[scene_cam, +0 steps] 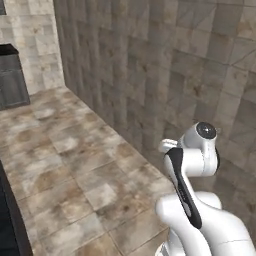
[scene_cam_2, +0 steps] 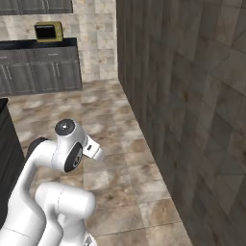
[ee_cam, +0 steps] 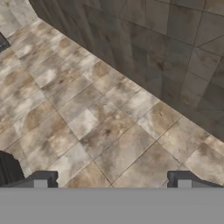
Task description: Take the chicken drumsticks from the pan and place one on each plate on the dining counter.
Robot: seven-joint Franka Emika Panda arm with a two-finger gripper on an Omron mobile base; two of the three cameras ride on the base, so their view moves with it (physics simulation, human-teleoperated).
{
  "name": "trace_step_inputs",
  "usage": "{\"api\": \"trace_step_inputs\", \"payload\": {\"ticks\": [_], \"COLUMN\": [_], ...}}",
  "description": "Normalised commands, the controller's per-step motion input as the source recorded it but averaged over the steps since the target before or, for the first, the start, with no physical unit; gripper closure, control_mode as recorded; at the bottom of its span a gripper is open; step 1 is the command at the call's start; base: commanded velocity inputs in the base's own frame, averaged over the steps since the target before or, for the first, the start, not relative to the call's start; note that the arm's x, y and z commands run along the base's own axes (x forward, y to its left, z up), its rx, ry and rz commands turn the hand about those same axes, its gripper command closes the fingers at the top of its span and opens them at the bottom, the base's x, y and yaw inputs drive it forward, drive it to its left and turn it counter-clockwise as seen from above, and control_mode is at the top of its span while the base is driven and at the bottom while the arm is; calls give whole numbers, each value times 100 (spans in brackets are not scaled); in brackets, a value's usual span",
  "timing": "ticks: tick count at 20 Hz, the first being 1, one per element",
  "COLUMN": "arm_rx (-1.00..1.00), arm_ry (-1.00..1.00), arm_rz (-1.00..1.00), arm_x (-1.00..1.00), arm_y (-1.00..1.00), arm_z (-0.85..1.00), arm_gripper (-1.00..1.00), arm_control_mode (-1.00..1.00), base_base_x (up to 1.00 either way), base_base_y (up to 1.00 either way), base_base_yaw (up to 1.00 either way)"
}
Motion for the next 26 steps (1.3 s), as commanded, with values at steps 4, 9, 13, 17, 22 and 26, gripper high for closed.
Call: {"api": "trace_step_inputs", "payload": {"ticks": [4,9,13,17,22,26], "arm_rx": [0,0,0,0,0,0], "arm_ry": [0,0,0,0,0,0], "arm_rz": [0,0,0,0,0,0], "arm_x": [0,0,0,0,0,0], "arm_y": [0,0,0,0,0,0], "arm_z": [0,0,0,0,0,0], "arm_gripper": [-100,-100,-100,-100,-100,-100], "arm_control_mode": [100,100,100,100,100,100], "base_base_x": [100,100,100,100,100,100], "base_base_y": [0,0,0,0,0,0], "base_base_yaw": [58,48,46,42,26,25]}}
